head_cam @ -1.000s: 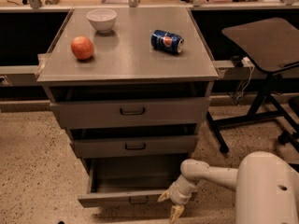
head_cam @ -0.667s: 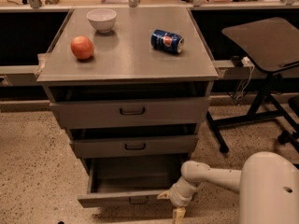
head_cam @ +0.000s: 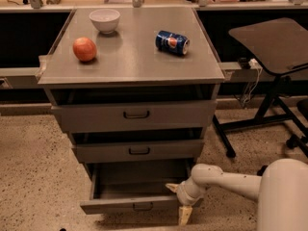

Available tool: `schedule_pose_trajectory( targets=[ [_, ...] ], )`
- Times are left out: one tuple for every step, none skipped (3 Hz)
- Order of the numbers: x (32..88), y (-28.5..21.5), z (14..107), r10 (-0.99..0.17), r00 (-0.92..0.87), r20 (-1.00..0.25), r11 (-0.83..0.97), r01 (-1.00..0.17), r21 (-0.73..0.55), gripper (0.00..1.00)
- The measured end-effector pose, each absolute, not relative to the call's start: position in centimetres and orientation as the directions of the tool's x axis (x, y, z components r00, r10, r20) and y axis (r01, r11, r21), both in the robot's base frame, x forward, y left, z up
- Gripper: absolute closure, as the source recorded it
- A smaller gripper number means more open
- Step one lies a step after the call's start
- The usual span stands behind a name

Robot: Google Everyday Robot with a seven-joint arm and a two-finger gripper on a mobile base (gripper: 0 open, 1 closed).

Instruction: Open bottom drawer

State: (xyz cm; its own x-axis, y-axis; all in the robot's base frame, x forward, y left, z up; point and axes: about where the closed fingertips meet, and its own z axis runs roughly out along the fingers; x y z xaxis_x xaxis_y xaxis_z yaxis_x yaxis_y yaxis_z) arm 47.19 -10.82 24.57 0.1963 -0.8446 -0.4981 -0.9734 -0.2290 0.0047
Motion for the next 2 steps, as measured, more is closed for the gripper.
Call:
schedule_pose_trajectory(
  targets=[
    [50.0,-10.5,21.6,-0.856,0.148,-0.495,-0.155,-0.987,-0.027,0.0],
    [50.5,-9.6,18.9,-0.853,0.127,-0.506,-0.144,-0.989,-0.005,0.0]
  ],
)
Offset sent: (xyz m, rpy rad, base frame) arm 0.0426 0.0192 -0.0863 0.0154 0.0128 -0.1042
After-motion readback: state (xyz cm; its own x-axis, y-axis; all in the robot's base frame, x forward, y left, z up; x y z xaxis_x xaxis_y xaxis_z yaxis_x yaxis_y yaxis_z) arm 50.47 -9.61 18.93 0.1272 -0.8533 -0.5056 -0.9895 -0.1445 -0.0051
